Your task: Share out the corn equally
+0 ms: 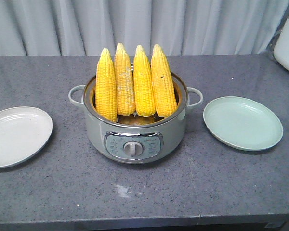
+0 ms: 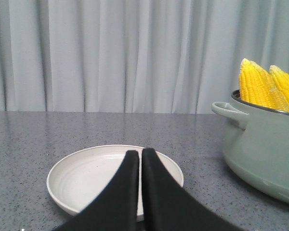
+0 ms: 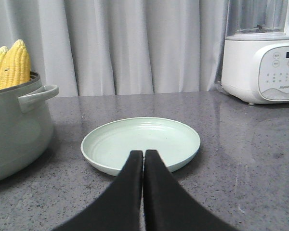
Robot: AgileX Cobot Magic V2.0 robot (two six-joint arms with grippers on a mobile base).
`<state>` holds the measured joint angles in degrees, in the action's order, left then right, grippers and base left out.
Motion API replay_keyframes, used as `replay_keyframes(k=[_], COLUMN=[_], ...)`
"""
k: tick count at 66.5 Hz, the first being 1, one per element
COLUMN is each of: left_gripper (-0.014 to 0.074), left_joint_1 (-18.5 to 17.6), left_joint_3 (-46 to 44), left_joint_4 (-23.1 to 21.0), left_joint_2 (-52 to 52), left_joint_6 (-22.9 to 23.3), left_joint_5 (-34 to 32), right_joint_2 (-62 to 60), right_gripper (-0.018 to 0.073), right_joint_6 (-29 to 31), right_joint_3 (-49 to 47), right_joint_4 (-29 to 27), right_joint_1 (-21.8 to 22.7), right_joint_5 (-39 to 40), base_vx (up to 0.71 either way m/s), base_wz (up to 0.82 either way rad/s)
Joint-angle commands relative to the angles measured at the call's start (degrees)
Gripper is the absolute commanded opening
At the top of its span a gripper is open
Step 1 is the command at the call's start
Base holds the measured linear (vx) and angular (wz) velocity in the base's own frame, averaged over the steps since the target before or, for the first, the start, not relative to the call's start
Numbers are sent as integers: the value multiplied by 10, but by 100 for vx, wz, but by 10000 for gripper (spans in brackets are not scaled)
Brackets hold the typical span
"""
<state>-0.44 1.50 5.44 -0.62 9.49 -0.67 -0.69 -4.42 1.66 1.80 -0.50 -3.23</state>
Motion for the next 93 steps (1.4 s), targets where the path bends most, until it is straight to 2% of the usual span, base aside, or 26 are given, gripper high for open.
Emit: replay_keyframes(k=[1,83,93], left_gripper=[-6,-6,-6], left_joint_1=[0,0,0], left_joint_3=[8,8,5], left_joint_4=[-2,-2,-2], left_joint_2=[-10,-10,-10], left_joint_6=[1,1,1], left_joint_5=[-46,-46,-78], right_joint_2=[-2,-2,-2], right_gripper=[-10,-10,-10], right_joint_6=[0,0,0], right_joint_3=[4,4,4], right_joint_4=[3,3,3], right_joint_1=[2,2,2], right_joint_5=[46,46,61], base_vx=[2,1,0], base_wz=[6,3,0])
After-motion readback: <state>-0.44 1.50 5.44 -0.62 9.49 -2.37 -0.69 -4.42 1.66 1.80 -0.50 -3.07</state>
